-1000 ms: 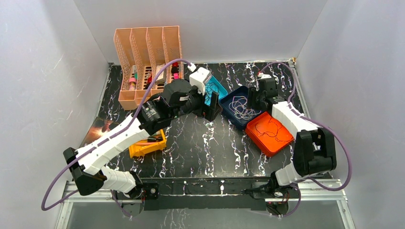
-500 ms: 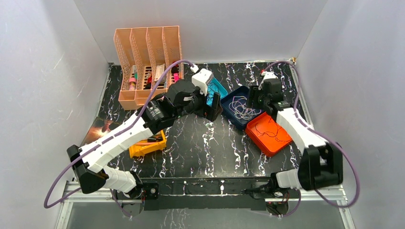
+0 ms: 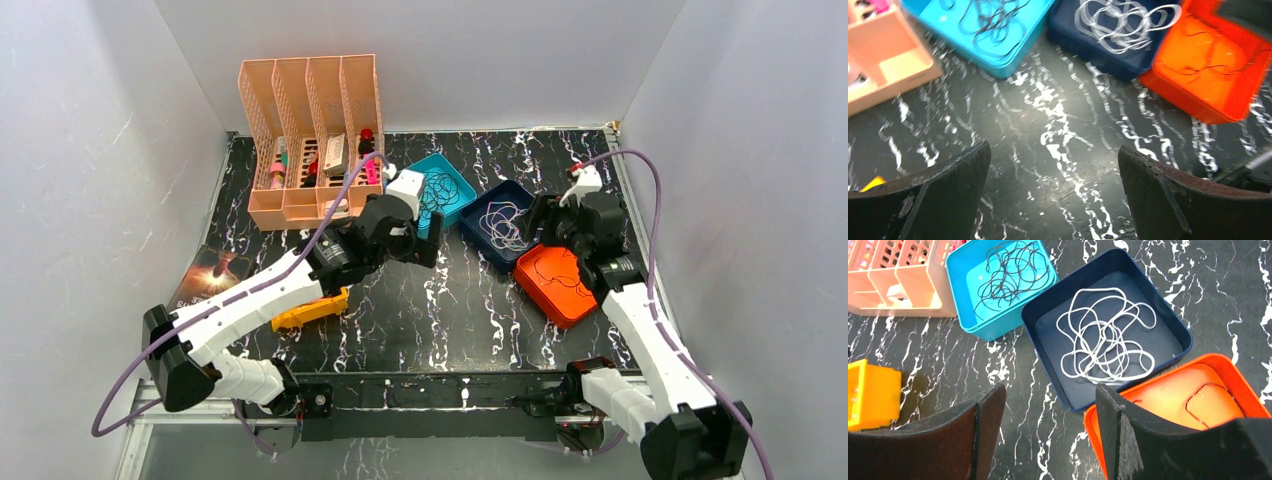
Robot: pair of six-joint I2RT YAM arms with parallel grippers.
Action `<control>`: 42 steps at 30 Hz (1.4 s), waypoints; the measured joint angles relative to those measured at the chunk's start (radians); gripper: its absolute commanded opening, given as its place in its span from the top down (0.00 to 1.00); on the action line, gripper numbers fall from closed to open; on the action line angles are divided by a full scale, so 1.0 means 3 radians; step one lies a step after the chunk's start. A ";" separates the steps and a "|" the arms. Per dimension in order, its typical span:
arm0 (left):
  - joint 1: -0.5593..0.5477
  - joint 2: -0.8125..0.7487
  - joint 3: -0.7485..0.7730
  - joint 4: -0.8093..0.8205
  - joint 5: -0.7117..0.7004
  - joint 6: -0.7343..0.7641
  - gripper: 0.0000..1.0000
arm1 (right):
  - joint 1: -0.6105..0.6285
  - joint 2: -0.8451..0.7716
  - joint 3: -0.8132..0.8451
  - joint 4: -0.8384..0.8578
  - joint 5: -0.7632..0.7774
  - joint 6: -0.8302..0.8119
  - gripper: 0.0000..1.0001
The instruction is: Untangle the cables
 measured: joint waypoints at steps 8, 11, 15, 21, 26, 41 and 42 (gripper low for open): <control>0.0001 -0.0546 -0.0647 -0.0121 -0.0765 -0.0373 0.02 | 0.0000 -0.0759 -0.0173 -0.0237 0.0056 0.0080 0.02; 0.0000 -0.0861 -0.0800 -0.0161 -0.1053 -0.0487 0.02 | 0.0000 -0.0916 -0.0172 -0.0318 0.0182 0.0072 0.02; 0.0000 -0.1302 -0.0905 -0.0267 -0.1472 -0.0557 0.02 | -0.0001 -0.1001 -0.0172 -0.0415 0.0347 0.0061 0.02; 0.0001 -0.1509 -0.0904 -0.0443 -0.1933 -0.0554 0.02 | -0.0001 -0.1130 -0.0170 -0.0487 0.0559 0.0048 0.02; 0.0000 -0.1572 -0.0904 -0.0529 -0.2090 -0.0559 0.02 | -0.0001 -0.1244 -0.0168 -0.0484 0.0734 0.0023 0.02; 0.0000 -0.1907 -0.0958 -0.0577 -0.2285 -0.0581 0.02 | -0.0001 -0.1330 -0.0167 -0.0479 0.0959 -0.0014 0.02; 0.0000 -0.1912 -0.0966 -0.0577 -0.2286 -0.0580 0.02 | -0.0001 -0.1334 -0.0167 -0.0478 0.0960 -0.0015 0.02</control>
